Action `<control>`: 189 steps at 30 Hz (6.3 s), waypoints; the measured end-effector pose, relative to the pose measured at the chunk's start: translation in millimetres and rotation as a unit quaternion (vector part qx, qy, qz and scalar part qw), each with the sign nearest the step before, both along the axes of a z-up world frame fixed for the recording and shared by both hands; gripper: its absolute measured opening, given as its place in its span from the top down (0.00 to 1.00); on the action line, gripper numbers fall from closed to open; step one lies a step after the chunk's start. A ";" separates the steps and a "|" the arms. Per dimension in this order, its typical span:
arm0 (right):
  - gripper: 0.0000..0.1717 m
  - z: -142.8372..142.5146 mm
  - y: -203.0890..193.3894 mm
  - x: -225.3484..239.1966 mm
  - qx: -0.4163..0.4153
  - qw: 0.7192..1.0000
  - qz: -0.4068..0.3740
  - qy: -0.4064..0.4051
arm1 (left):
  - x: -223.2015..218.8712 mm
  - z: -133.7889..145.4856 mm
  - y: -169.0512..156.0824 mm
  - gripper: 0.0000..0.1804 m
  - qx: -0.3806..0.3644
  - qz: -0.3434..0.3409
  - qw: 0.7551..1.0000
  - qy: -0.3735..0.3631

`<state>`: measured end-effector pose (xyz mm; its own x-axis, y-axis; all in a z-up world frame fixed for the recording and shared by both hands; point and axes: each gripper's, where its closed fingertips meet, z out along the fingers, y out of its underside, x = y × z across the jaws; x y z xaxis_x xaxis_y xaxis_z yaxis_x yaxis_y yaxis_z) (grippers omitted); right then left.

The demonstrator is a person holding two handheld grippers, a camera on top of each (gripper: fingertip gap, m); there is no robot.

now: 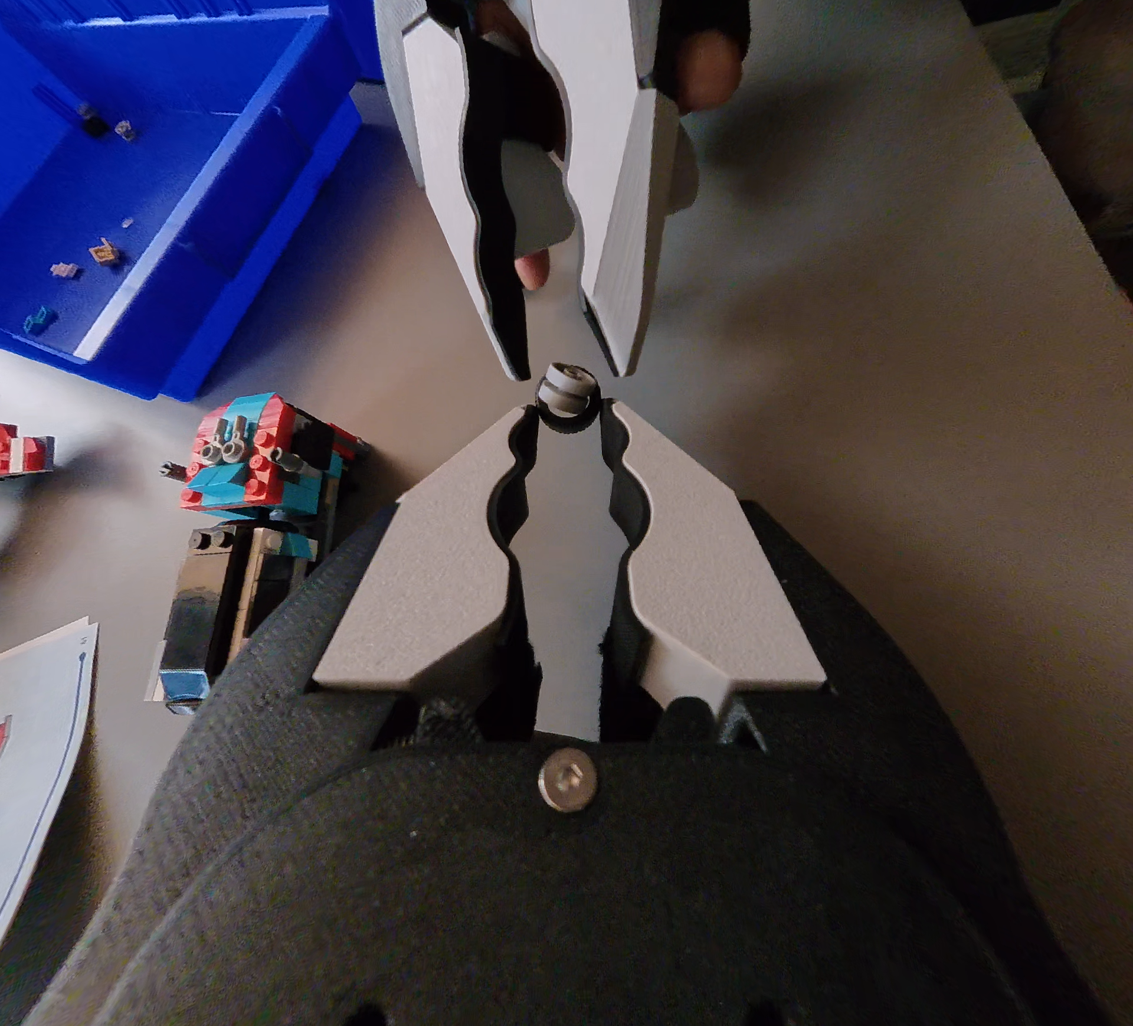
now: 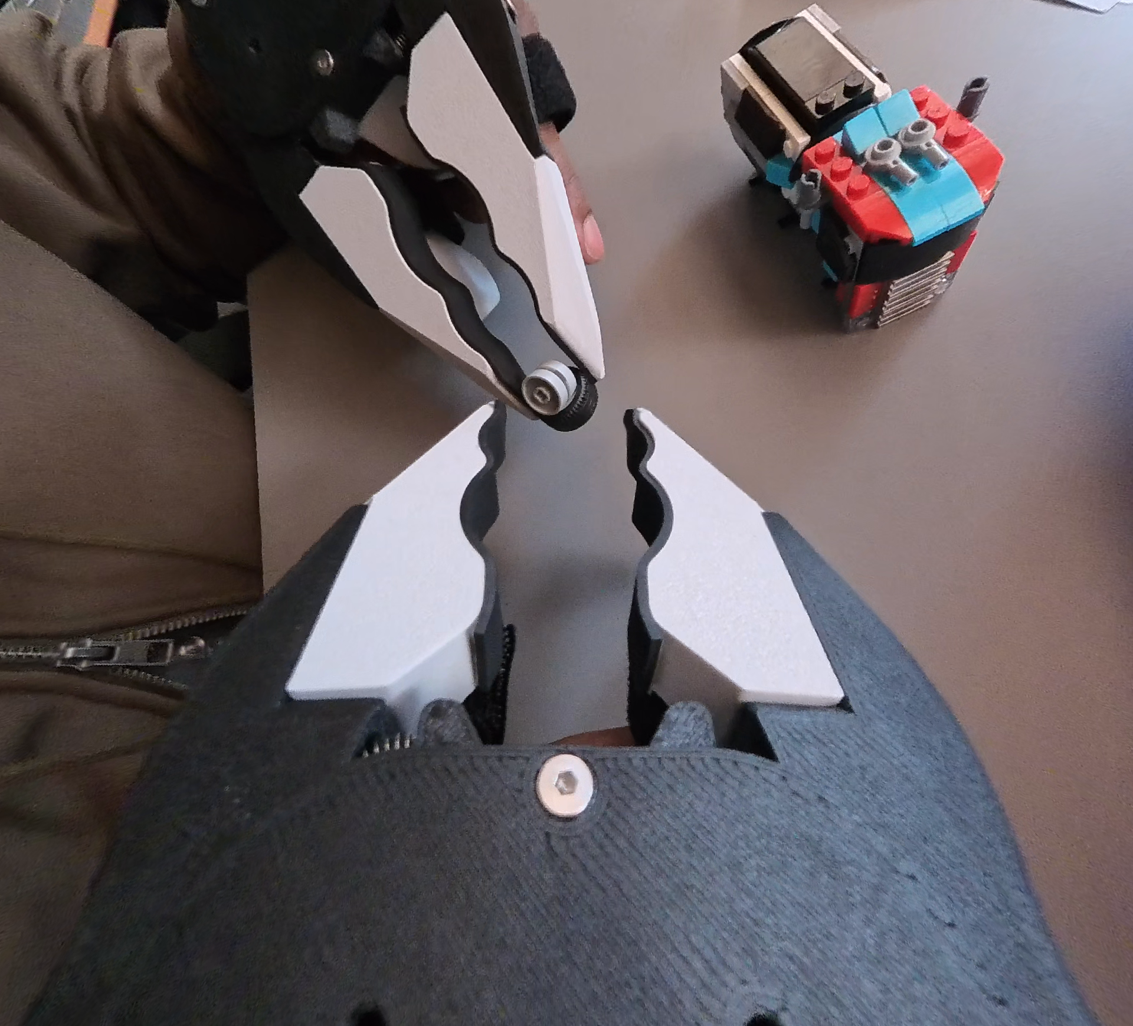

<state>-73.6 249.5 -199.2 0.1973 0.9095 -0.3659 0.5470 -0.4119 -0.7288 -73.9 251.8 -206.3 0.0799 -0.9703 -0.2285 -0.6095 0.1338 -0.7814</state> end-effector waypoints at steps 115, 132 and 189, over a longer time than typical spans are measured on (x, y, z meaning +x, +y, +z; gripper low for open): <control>0.86 31.8 12.5 -1.0 0.152 0.985 0.010 0.082 | 5.8 44.9 7.4 0.91 -0.516 0.066 0.815 -0.255; 0.86 31.8 14.3 -3.0 0.248 0.967 0.018 0.060 | 11.1 44.4 8.2 0.86 -0.501 0.080 0.824 -0.253; 0.89 79.7 3.2 -3.1 0.062 0.967 0.008 0.246 | 4.3 89.3 -4.4 0.91 -0.460 -0.030 0.817 -0.345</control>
<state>-76.7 252.7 -119.5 0.0128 0.9536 -0.3009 0.1270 -0.3000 -0.9454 -69.5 247.4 -117.0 -0.1721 -0.7130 0.6797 0.0058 -0.6907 -0.7231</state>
